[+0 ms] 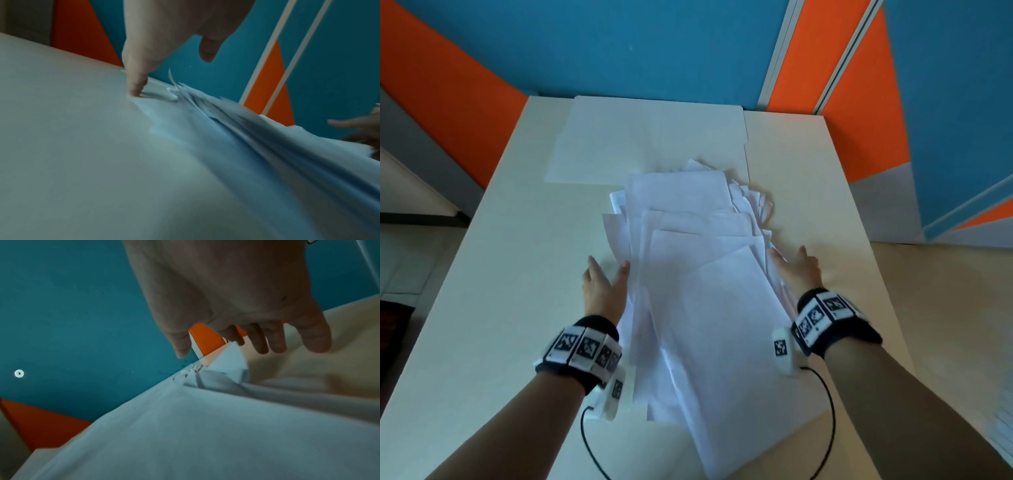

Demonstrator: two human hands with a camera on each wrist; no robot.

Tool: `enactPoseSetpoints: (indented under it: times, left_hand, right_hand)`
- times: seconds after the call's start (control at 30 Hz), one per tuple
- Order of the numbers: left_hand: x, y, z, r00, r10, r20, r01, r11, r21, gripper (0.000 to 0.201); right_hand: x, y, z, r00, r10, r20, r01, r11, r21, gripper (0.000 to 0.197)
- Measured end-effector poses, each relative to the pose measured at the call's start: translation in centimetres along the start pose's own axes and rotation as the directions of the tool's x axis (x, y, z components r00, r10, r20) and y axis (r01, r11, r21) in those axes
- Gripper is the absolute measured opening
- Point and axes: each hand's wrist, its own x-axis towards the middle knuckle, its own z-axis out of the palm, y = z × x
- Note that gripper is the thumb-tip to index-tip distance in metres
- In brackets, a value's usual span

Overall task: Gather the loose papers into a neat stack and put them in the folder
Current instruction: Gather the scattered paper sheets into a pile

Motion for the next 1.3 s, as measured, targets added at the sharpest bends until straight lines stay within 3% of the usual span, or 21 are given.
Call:
enactPoseSetpoints:
  times: [0.17, 0.3, 0.4, 0.53, 0.67, 0.77, 0.83, 0.9, 0.97, 1.07, 1.1, 1.13, 1.23, 1.3]
  left_hand:
    - [-4.3, -0.4, 2.6, 0.995, 0.018, 0.102, -0.028, 0.995, 0.097, 0.078]
    - [-4.4, 1.1, 3.4, 0.995, -0.076, 0.06, 0.065, 0.985, 0.159, 0.08]
    - [-2.8, 1.3, 2.1, 0.979, -0.196, 0.054, 0.188, 0.973, 0.134, 0.063]
    - [-2.1, 1.0, 1.6, 0.972, -0.161, 0.17, 0.112, 0.957, 0.266, 0.056]
    - [-0.5, 2.0, 0.3, 0.994, -0.092, 0.057, 0.069, 0.943, 0.324, 0.068]
    - [2.0, 3.0, -0.9, 0.998, -0.061, 0.004, 0.056, 0.948, 0.314, 0.075]
    - [3.9, 3.3, -1.4, 0.994, -0.11, -0.016, 0.111, 0.958, 0.265, 0.078]
    - [5.6, 3.4, -1.3, 0.983, -0.185, 0.008, 0.18, 0.963, 0.199, 0.078]
    - [5.6, 3.9, -0.3, 0.977, -0.198, 0.073, 0.187, 0.973, 0.134, 0.073]
    - [4.3, 5.0, 1.6, 0.987, -0.148, 0.06, 0.135, 0.973, 0.189, 0.055]
    - [3.9, 5.8, 1.7, 0.983, -0.138, 0.121, 0.103, 0.96, 0.259, 0.044]
    - [3.9, 5.7, 1.9, 0.987, -0.045, 0.153, -0.025, 0.905, 0.425, 0.039]
    - [5.1, 6.0, 1.5, 0.981, -0.102, 0.165, 0.029, 0.92, 0.39, 0.048]
    - [5.9, 6.5, 1.1, 0.998, -0.066, 0.014, 0.056, 0.924, 0.378, 0.066]
  right_hand:
    - [-4.1, 2.2, 2.0, 0.998, -0.052, -0.042, 0.043, 0.981, -0.189, 0.071]
    - [-5.1, 0.6, 4.1, 0.997, -0.067, 0.024, 0.069, 0.991, -0.115, 0.073]
    - [-4.1, 0.0, 3.8, 0.993, -0.1, 0.069, 0.099, 0.995, 0.017, 0.064]
    - [-2.9, -0.3, 2.8, 0.992, -0.127, 0.012, 0.126, 0.991, 0.041, 0.056]
    - [-3.2, 0.3, 1.1, 0.993, -0.1, -0.061, 0.09, 0.984, -0.151, 0.078]
    - [-4.3, 3.2, -0.2, 0.977, -0.214, 0.011, 0.212, 0.956, -0.203, 0.084]
    - [-5.1, 5.5, -1.0, 0.986, -0.15, 0.072, 0.164, 0.944, -0.286, 0.086]
    - [-6.1, 7.5, -1.2, 0.994, -0.015, 0.105, 0.051, 0.934, -0.354, 0.104]
    - [-7.3, 8.5, -0.7, 0.994, 0.046, 0.103, -0.014, 0.956, -0.293, 0.105]
    - [-8.5, 8.0, 1.0, 0.995, 0.009, 0.1, 0.002, 0.993, -0.114, 0.087]
    - [-8.5, 7.6, 1.5, 0.997, -0.004, 0.078, 0.009, 0.998, -0.064, 0.08]
    - [-8.5, 7.1, 2.0, 0.999, -0.005, 0.053, 0.006, 1.0, -0.018, 0.071]
    - [-8.2, 6.4, 3.1, 1.0, 0.023, -0.015, -0.021, 0.99, 0.141, 0.046]
    - [-8.2, 6.4, 3.3, 0.994, 0.07, -0.079, -0.049, 0.968, 0.245, 0.035]
